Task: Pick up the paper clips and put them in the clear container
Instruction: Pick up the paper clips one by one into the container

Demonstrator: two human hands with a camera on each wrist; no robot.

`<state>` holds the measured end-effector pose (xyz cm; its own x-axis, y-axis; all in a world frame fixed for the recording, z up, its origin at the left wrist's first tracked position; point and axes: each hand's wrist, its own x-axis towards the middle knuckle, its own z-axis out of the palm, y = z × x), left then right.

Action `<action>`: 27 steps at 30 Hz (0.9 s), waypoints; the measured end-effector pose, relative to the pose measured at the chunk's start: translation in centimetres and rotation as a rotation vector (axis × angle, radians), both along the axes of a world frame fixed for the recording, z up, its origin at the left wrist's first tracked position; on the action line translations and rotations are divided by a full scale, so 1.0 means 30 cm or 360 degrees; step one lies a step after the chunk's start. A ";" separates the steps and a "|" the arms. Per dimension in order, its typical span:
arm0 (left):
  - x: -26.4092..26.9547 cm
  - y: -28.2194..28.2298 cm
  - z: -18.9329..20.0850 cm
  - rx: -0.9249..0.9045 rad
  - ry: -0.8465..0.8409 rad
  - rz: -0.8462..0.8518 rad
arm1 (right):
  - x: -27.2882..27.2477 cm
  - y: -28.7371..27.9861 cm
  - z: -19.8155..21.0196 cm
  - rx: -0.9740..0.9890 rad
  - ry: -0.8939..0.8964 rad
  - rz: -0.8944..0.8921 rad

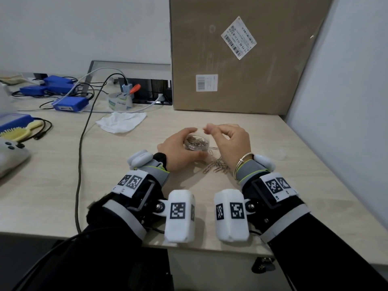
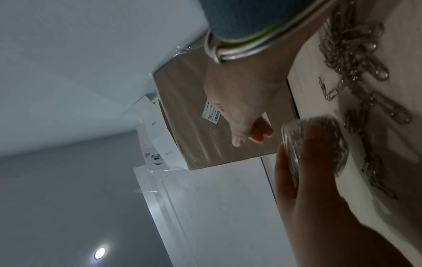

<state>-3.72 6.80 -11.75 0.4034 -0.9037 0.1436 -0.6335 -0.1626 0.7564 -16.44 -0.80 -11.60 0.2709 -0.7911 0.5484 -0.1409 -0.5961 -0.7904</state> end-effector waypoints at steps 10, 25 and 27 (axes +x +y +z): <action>0.132 0.019 -0.020 0.0222 -0.0028 0.0675 | -0.077 -0.033 -0.029 0.0505 0.0283 -0.0265; -0.067 0.002 0.005 0.0347 0.0329 -0.0368 | -0.012 0.007 -0.053 0.0883 0.0217 0.0216; -0.089 -0.011 0.005 0.0262 0.0599 -0.0360 | 0.007 0.016 -0.058 0.0982 0.0024 0.0403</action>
<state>-6.39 6.47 -11.60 0.1904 -0.9734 -0.1275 -0.3533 -0.1892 0.9162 -16.23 -0.32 -13.35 0.4935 -0.8697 0.0105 -0.0695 -0.0515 -0.9963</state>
